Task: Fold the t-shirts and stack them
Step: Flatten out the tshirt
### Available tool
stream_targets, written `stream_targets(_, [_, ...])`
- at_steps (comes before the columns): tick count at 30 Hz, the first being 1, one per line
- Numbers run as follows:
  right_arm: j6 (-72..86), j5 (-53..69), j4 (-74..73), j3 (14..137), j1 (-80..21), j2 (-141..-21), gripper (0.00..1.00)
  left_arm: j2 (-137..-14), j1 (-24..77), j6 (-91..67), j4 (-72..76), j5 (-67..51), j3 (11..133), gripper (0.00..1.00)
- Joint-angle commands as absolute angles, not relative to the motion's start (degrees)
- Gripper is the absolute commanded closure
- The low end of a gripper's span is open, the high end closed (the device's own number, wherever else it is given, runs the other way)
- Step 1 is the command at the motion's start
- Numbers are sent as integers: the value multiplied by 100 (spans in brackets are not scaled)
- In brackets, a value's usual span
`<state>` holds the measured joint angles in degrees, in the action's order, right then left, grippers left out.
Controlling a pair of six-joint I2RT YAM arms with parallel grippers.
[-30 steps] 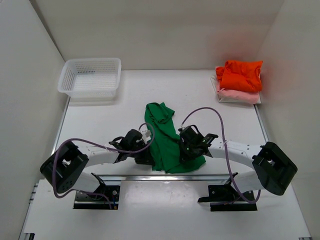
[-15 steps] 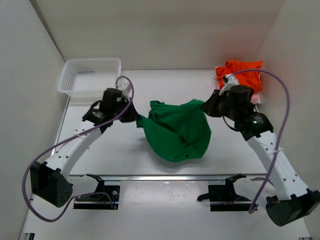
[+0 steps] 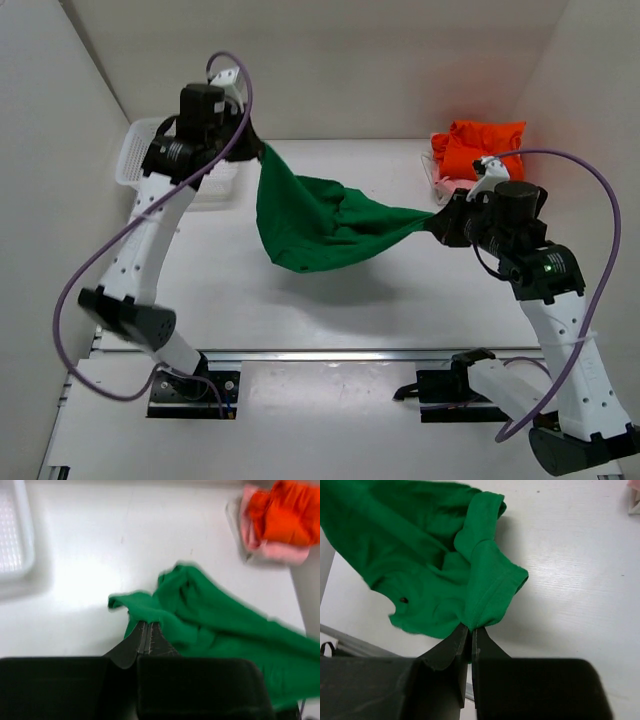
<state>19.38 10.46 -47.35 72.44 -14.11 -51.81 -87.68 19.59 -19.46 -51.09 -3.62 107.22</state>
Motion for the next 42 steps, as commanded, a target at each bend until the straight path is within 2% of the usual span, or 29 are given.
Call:
stream_targets(1, [1670, 1431, -4922, 7121, -1336, -4800, 100, -9927, 1917, -1679, -5754, -184, 12502, 100])
stream_targets(3, [1617, 1731, -4869, 6612, -1484, -4545, 100, -10693, 1785, -1757, -6055, -193, 13741, 100])
stream_targets(4, [1608, 1775, -4834, 6479, -1659, -4483, 100, -10801, 1723, -1767, -6038, -254, 13868, 100])
stream_targets(8, [1564, 2056, -4737, 5759, -2214, -4367, 100, -10924, 1223, -2153, -5126, -930, 13256, 100])
stream_targets(9, [1512, 2352, -4685, 5687, -2441, -4507, 100, -11038, 1126, -2171, -5115, -975, 13219, 78])
stream_targets(11, [1809, 2557, -4396, 5249, -3343, -4701, 100, -11389, 1081, -2049, -5220, -854, 13402, 45])
stream_targets(13, [2143, 2025, -3756, 4931, -4431, -5113, 100, -11548, 1037, -1969, -5273, -939, 13334, 44])
stream_targets(14, [2327, 1830, -3422, 4783, -5091, -5228, 100, -11505, 994, -1899, -5300, -1184, 13229, 37])
stream_targets(17, [2531, 2168, -2413, 4614, -5659, -6282, 100, -10760, 993, -1898, -4880, -1608, 11922, 40])
stream_targets(19, [2592, 2023, -1841, 4667, -6026, -7150, 100, -9935, 993, -1977, -4135, -1731, 10230, 44])
stream_targets(20, [2532, 1987, -1602, 4832, -6264, -7389, 100, -9323, 941, -2021, -3966, -1740, 9822, 45])
stream_targets(22, [2470, 1934, -1451, 5324, -6477, -8388, 100, -8414, 818, -2240, -3517, -1749, 8496, 43])
stream_targets(24, [2164, 1970, -1608, 6323, -6749, -9145, 100, -7623, 625, -2215, -3558, -1688, 8062, 45])
stream_targets(26, [1831, 1889, -1818, 7012, -7065, -9684, 100, -7341, 615, -1978, -3927, -1382, 7893, 46])
stream_targets(27, [1637, 1211, -1932, 7892, -7267, -9990, 100, -6973, 685, -1673, -4312, -1058, 7214, 42])
stream_targets(32, [2144, 635, -1055, 6989, -6971, -9125, 100, -6259, 632, -1932, -4333, -861, 6287, 41])
stream_targets(35, [2600, 388, -642, 6356, -6671, -8685, 100, -5601, 957, -2555, -3940, -1763, 5392, 40])
stream_targets(38, [2995, 10, -107, 5890, -6365, -8281, 100, -4934, 1273, -3354, -3298, -2415, 4232, 50])
stream_targets(39, [3067, -148, 138, 5767, -6346, -8166, 100, -4783, 1370, -3479, -3183, -2469, 3801, 51])
stream_targets(40, [3128, -141, 332, 5696, -6241, -8087, 100, -4477, 1493, -3811, -2973, -2505, 3658, 49])
stream_targets(42, [3252, -316, 308, 5765, -6126, -8077, 100, -4036, 1669, -4418, -2638, -2618, 3149, 29])
